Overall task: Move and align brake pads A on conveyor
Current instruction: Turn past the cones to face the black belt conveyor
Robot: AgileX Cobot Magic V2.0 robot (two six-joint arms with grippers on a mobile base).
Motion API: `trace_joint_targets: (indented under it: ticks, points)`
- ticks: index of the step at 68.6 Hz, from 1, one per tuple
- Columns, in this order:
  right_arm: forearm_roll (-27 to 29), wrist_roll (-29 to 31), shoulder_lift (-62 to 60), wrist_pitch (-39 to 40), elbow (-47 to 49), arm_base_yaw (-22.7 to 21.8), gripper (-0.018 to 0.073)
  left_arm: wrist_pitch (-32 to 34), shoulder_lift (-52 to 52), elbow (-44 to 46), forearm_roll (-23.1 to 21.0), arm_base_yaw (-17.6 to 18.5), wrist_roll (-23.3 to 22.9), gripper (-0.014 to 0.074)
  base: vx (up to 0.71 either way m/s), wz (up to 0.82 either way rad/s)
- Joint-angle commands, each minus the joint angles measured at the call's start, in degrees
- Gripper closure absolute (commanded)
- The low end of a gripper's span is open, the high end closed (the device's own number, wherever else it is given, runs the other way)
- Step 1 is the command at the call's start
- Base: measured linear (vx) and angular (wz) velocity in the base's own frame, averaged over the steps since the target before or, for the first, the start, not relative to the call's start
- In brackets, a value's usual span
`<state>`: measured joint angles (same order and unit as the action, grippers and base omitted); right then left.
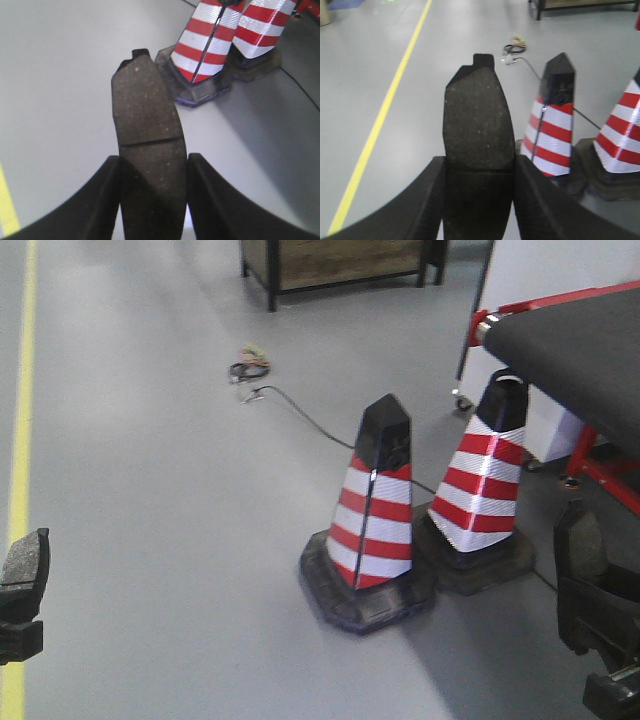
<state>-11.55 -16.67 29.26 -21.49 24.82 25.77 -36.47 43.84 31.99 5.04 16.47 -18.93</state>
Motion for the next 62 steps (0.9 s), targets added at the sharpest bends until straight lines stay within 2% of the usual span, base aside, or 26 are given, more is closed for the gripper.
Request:
trace_joint_targets:
  ticks: [1, 38, 62]
  points:
    - [-0.75, 0.26, 0.09, 5.62, 1.8, -0.14, 0.0534, 4.27, -0.19, 1.79, -0.01, 0.13, -0.08, 0.0521, 0.55, -0.5]
    - [-0.75, 0.26, 0.09, 5.62, 1.8, -0.14, 0.0534, 4.27, -0.19, 1.79, -0.01, 0.13, -0.08, 0.0521, 0.52, -0.41]
    - [-0.75, 0.26, 0.09, 5.62, 1.8, -0.14, 0.0534, 4.27, -0.19, 1.79, -0.01, 0.13, -0.08, 0.0521, 0.4, -0.62]
